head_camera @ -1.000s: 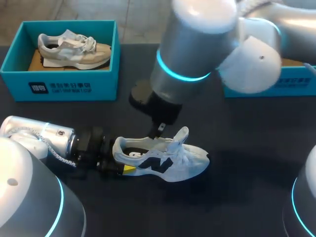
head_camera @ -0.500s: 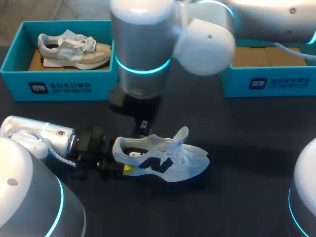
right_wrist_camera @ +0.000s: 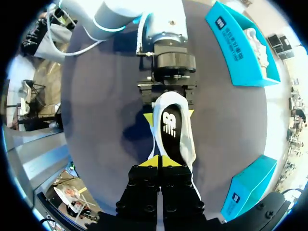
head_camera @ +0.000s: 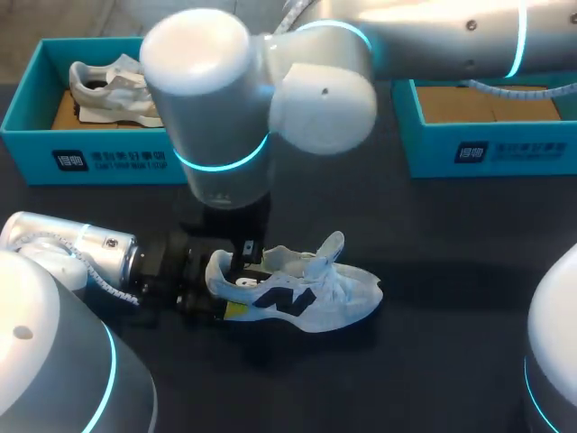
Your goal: Take the shoe out of the shoebox, open the shoe tongue, remove and reinsert the insole, then place the shoe into the shoebox
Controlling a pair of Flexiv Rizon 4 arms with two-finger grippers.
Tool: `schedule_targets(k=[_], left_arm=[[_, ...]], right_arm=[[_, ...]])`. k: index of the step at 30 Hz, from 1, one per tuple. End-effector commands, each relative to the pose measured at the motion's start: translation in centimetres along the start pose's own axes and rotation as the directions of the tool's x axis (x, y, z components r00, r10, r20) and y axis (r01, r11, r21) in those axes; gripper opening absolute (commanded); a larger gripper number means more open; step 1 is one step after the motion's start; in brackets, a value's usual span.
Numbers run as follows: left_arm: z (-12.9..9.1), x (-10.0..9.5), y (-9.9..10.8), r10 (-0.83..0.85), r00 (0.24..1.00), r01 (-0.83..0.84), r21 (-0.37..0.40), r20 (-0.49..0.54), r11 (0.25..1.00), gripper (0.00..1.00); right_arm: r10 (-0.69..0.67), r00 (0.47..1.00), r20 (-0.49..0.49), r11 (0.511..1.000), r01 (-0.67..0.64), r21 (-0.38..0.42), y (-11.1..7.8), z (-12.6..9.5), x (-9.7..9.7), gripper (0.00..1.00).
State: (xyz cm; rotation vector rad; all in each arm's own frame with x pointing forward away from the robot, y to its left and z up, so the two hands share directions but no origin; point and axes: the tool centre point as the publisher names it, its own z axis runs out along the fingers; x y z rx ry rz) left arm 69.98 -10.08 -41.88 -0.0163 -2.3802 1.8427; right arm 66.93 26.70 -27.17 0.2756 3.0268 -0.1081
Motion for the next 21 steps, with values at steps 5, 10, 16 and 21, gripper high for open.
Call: schedule_targets(k=[5,10,16,21], left_arm=[[0.0,-0.1,0.3,0.000,1.000,0.000,-0.001,0.000,1.000,0.00],[0.0,-0.1,0.3,0.000,1.000,0.000,-0.001,0.000,1.000,0.00],[0.0,-0.1,0.3,0.000,1.000,0.000,-0.001,0.000,1.000,0.00],[0.0,-0.1,0.3,0.000,1.000,0.000,-0.001,0.000,1.000,0.00]], right_arm=[[-0.024,0.999,-0.021,1.000,0.024,0.008,0.8,2.8,-1.3,0.00],[-0.042,0.999,-0.017,0.999,0.042,-0.008,0.9,4.3,-1.5,0.00],[-0.073,0.997,0.003,0.997,0.073,-0.014,0.9,6.2,-2.0,0.00],[-0.083,0.997,-0.002,0.997,0.083,-0.008,0.6,7.6,-2.8,0.00]])
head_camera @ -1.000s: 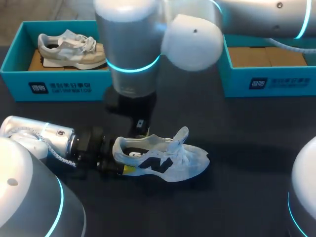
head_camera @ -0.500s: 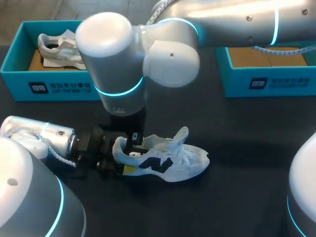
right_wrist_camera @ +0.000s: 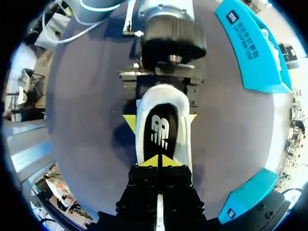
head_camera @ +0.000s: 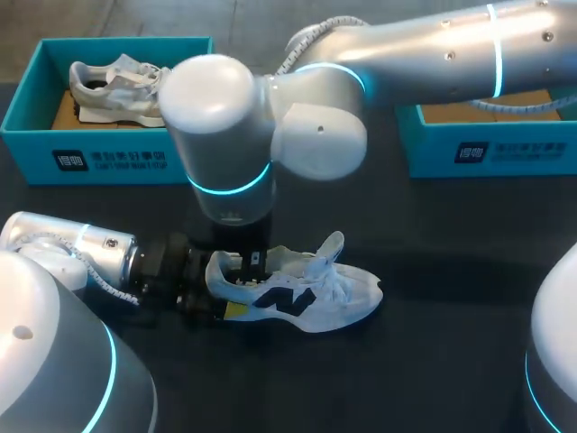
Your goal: Take the shoe out of the shoebox, open the shoe tongue, remove and reinsert the insole, then place the shoe into the shoebox
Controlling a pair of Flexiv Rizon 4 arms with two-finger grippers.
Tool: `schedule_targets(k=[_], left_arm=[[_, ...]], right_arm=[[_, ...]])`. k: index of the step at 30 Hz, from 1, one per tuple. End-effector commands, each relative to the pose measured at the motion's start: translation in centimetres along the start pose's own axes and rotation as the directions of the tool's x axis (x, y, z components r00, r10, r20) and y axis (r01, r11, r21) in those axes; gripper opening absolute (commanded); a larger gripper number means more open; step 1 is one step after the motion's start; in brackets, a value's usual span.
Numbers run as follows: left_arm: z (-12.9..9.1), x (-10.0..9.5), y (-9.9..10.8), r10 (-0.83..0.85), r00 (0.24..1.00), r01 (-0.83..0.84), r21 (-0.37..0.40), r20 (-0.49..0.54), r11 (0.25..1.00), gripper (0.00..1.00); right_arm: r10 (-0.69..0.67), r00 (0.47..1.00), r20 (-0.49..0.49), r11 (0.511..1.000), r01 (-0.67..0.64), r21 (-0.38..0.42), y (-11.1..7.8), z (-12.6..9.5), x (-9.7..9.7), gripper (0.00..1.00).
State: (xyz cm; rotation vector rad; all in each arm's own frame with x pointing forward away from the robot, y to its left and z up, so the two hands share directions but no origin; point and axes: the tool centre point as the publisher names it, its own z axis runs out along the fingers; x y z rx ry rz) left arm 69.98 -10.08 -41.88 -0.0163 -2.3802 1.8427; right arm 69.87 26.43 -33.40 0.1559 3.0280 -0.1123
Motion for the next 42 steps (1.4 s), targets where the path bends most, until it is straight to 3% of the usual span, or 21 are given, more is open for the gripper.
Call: schedule_targets(k=[1,13,26,36,42], left_arm=[[0.0,-0.1,0.3,0.000,1.000,0.000,-0.001,0.000,1.000,0.00],[0.0,-0.1,0.3,0.000,1.000,0.000,-0.001,0.000,1.000,0.00],[0.0,-0.1,0.3,0.000,1.000,0.000,-0.001,0.000,1.000,0.00],[0.0,-0.1,0.3,0.000,1.000,0.000,-0.001,0.000,1.000,0.00],[0.0,-0.1,0.3,0.000,1.000,0.000,-0.001,0.000,1.000,0.00]], right_arm=[[-0.006,1.000,-0.015,1.000,0.006,-0.006,-0.2,1.4,-0.6,0.00],[-0.021,0.999,-0.046,1.000,0.020,-0.012,-0.6,3.8,-1.8,0.00],[0.016,0.998,-0.068,1.000,-0.017,-0.020,-2.1,5.2,-0.7,0.00],[0.073,0.997,-0.002,0.997,-0.073,-0.036,-4.2,4.8,-0.2,0.00],[0.071,0.997,0.016,0.996,-0.070,-0.047,-4.4,4.7,-0.4,0.00]])
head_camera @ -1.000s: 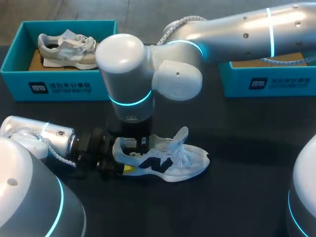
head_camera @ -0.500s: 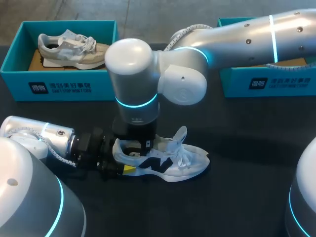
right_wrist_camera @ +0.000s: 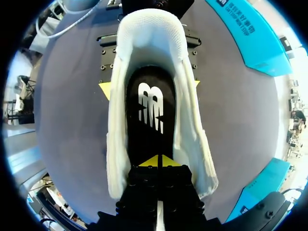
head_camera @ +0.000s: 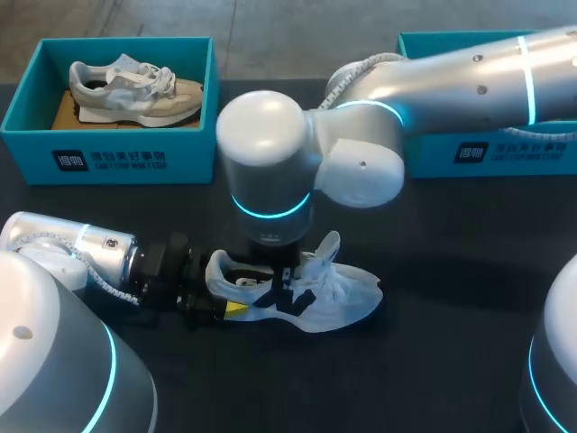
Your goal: Take the shoe out of the shoebox, open the shoe tongue, remove and reinsert the insole, then place the shoe into the shoebox
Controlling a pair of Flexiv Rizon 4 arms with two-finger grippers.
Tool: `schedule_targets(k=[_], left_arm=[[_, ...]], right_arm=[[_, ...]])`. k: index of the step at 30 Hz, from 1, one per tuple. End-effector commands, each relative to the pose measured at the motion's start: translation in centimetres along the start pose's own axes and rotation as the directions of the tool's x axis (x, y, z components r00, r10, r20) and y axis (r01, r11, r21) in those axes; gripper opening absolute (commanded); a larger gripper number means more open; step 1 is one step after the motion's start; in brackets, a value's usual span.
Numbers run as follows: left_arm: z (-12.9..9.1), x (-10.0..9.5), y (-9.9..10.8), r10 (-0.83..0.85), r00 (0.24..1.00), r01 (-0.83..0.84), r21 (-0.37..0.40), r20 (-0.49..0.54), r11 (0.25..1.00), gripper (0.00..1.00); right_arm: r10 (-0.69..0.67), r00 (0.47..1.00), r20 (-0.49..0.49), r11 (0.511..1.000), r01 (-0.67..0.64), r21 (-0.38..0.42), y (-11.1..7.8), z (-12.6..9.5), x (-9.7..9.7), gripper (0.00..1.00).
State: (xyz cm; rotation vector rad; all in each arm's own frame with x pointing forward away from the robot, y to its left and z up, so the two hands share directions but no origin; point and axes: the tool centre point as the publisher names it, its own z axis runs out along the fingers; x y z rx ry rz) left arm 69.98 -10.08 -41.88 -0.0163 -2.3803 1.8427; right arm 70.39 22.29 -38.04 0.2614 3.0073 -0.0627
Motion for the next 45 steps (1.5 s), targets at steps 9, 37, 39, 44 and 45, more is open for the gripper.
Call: schedule_targets(k=[9,37,39,44,45], left_arm=[[0.0,-0.1,0.3,0.000,1.000,0.000,-0.001,0.000,1.000,0.00],[0.0,-0.1,0.3,0.000,1.000,0.000,-0.001,0.000,1.000,0.00],[0.0,-0.1,0.3,0.000,1.000,0.000,-0.001,0.000,1.000,0.00],[0.0,-0.1,0.3,0.000,1.000,0.000,-0.001,0.000,1.000,0.00],[0.0,-0.1,0.3,0.000,1.000,0.000,-0.001,0.000,1.000,0.00]], right_arm=[[-0.013,1.000,0.005,0.999,0.013,-0.035,0.0,0.2,-1.0,0.08],[-0.006,0.997,-0.079,0.999,0.003,-0.038,0.4,3.5,-0.2,0.25],[-0.006,0.997,-0.082,0.999,0.003,-0.038,0.5,3.6,-0.1,0.25],[0.010,0.998,-0.065,0.999,-0.012,-0.035,0.2,3.1,-0.1,0.25],[0.013,0.998,-0.055,0.999,-0.015,-0.032,0.1,2.8,-0.2,0.25]])
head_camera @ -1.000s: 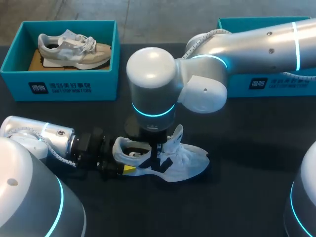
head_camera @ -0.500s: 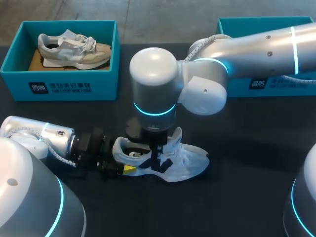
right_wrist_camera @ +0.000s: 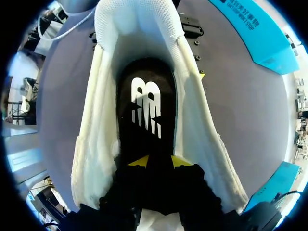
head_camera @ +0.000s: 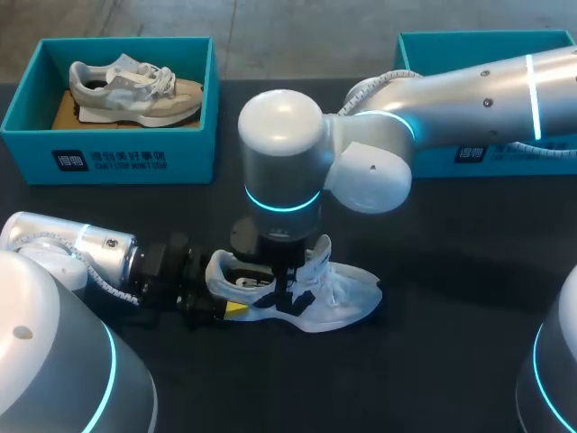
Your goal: Take the shoe out of the shoebox, open the shoe tongue, remove and reinsert the insole, then place the shoe into the shoebox
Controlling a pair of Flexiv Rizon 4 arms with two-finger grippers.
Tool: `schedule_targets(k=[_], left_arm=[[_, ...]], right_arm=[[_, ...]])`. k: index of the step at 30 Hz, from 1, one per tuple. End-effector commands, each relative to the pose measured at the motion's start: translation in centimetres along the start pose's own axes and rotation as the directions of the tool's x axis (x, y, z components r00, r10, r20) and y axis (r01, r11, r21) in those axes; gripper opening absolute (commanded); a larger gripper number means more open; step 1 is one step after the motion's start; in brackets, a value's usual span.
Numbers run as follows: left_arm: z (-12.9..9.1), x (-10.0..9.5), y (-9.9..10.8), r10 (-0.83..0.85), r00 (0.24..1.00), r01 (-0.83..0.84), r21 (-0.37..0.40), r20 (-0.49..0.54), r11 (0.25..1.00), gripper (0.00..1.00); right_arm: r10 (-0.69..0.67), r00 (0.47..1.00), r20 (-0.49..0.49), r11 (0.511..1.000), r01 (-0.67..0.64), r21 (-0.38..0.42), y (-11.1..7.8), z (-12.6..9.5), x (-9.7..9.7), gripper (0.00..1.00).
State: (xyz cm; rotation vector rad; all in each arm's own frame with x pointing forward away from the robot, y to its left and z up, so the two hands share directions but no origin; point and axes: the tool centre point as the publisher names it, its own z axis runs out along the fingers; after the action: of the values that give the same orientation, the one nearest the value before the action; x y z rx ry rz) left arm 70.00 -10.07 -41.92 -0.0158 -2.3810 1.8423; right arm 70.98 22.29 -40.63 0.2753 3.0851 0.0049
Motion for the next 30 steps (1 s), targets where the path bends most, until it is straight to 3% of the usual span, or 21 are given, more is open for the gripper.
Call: schedule_targets(k=[1,6,10,15,21,30], left_arm=[[0.0,-0.1,0.2,0.000,1.000,0.000,0.000,0.000,1.000,0.00],[0.0,-0.1,0.2,0.000,1.000,0.000,0.000,0.000,1.000,0.00],[0.0,-0.1,0.2,0.000,1.000,0.000,0.000,0.000,1.000,0.00],[0.0,-0.1,0.2,0.000,1.000,0.000,0.000,0.000,1.000,0.00],[0.0,-0.1,0.2,0.000,1.000,0.000,0.000,0.000,1.000,0.00],[0.0,-0.1,0.2,0.000,1.000,0.000,0.000,0.000,1.000,0.00]], right_arm=[[0.009,0.999,0.036,1.000,-0.009,0.006,-0.2,-0.2,-0.1,0.25],[0.007,0.999,0.052,1.000,-0.007,0.005,0.0,-0.5,-0.5,0.33],[0.001,1.000,0.030,1.000,-0.001,-0.004,0.3,0.5,-0.5,0.27],[-0.006,1.000,-0.013,1.000,0.006,-0.007,0.7,1.9,-0.2,0.27],[-0.002,0.999,-0.041,1.000,0.002,0.006,0.6,2.4,1.1,0.32],[0.022,0.995,-0.097,0.999,-0.020,0.028,-0.1,3.2,3.7,0.29]])
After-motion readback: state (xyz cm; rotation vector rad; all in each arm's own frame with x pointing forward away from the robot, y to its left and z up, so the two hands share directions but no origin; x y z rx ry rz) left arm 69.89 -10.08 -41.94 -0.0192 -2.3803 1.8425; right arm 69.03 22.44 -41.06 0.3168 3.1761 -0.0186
